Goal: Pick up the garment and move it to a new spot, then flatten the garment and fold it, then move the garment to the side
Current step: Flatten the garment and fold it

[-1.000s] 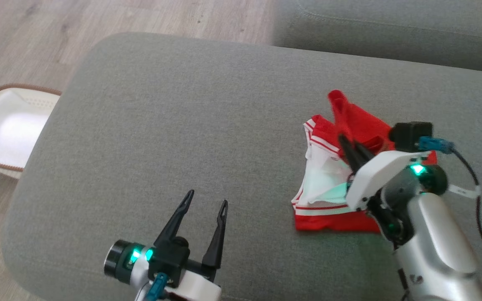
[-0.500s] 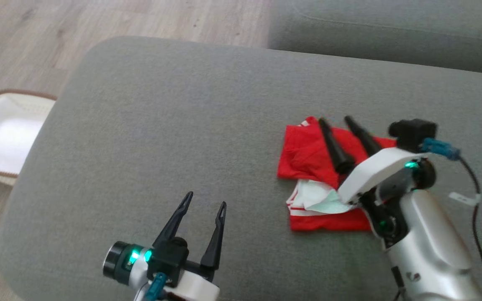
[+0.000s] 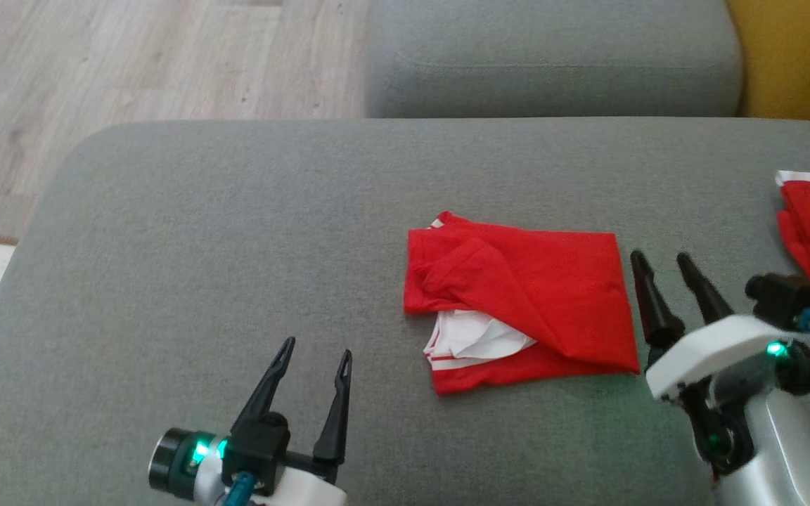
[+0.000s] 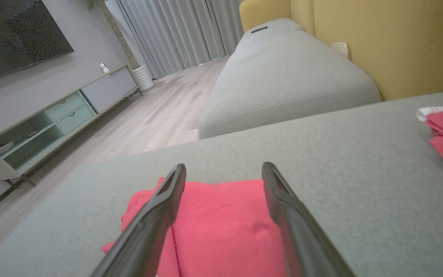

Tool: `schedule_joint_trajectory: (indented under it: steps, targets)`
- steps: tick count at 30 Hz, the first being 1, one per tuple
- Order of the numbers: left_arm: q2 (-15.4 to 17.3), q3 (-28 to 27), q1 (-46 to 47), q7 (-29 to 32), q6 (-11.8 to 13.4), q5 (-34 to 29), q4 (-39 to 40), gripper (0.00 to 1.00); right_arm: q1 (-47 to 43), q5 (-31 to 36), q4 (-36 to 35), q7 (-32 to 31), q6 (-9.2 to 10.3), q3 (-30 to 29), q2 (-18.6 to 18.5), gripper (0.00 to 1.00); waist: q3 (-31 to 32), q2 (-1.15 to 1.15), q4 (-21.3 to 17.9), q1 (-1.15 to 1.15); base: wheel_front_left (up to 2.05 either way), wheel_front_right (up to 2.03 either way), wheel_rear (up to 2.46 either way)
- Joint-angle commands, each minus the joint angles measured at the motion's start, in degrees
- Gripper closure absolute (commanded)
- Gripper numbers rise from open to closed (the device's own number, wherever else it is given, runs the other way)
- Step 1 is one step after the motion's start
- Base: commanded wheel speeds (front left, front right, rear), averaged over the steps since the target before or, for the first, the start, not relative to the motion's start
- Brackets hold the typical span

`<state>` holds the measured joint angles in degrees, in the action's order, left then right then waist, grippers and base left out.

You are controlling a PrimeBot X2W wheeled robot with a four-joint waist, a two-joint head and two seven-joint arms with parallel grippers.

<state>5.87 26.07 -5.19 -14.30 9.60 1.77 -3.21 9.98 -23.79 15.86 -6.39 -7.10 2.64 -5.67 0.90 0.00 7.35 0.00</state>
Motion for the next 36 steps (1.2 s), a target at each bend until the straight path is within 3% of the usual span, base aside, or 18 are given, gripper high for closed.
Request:
schedule_joint_trajectory:
  steps: [1,2,3,4,8,9,13,18,24,29,36]
  targets:
    - [0.3,-2.5,1.9,-0.7,0.2,0.5,2.3,0.0,1.4,-2.1,-1.9,0.1,-0.39,2.8,-1.7,0.0,0.4,0.0,-0.5,0.0,0.0,0.0,0.0]
    - [0.3,-2.6,1.8,-0.7,0.1,0.5,2.4,0.0,0.9,-4.2,-1.4,-0.3,-0.39,3.3,-2.2,0.57,0.5,0.0,-0.5,0.0,0.0,0.0,0.0]
    - [0.3,-2.6,1.8,-0.7,0.0,0.5,2.5,0.0,0.7,-6.4,-0.8,-1.0,-0.39,3.9,-2.6,1.0,0.5,0.0,-0.5,0.0,0.0,0.0,0.0]
    - [0.3,-2.6,1.8,-0.7,0.0,0.5,2.5,0.0,0.7,-6.4,-0.8,-1.0,-0.39,3.9,-2.6,1.0,0.5,0.0,-0.5,0.0,0.0,0.0,0.0]
    - [0.1,-2.2,2.0,-0.7,-0.7,0.3,2.6,0.0,2.5,-16.6,1.4,-5.6,-0.39,6.8,-4.2,1.0,-0.1,0.0,1.0,0.0,0.0,0.0,0.0]
    - [-0.2,-1.7,2.3,-0.7,-1.1,0.2,2.4,0.0,4.7,-21.7,3.2,-9.0,-0.39,8.1,-5.0,1.0,-0.7,0.0,2.3,0.0,0.0,0.0,0.0]
    - [-0.9,-0.6,3.3,-0.7,-1.8,0.1,2.0,0.0,10.0,-29.6,9.3,-16.7,-0.39,9.6,-6.7,1.0,-2.4,0.0,5.0,0.0,0.0,0.0,0.0]
    - [-1.7,0.7,5.3,-0.7,-2.7,0.2,1.6,0.0,15.7,-30.8,16.6,-19.7,-0.39,13.2,-9.9,1.0,-5.2,0.0,8.4,0.0,0.0,0.0,0.0]
    - [-2.2,1.2,6.8,-0.7,-3.0,0.2,1.6,0.0,18.5,-31.8,23.4,-20.3,-0.39,18.4,-9.9,1.0,-7.2,0.0,10.4,0.0,0.0,0.0,0.0]
    - [-2.3,0.6,7.6,-0.7,-2.8,0.0,1.5,0.0,18.0,-36.3,21.3,-21.7,-0.39,24.2,-8.9,1.0,-7.2,0.0,9.6,0.0,0.0,0.0,0.0]
    - [-1.9,-0.1,6.7,-0.7,-2.8,-0.2,1.2,0.0,12.8,-45.7,9.5,-25.6,-0.39,33.1,-10.1,1.0,-4.0,0.0,6.7,0.0,0.0,0.0,0.0]
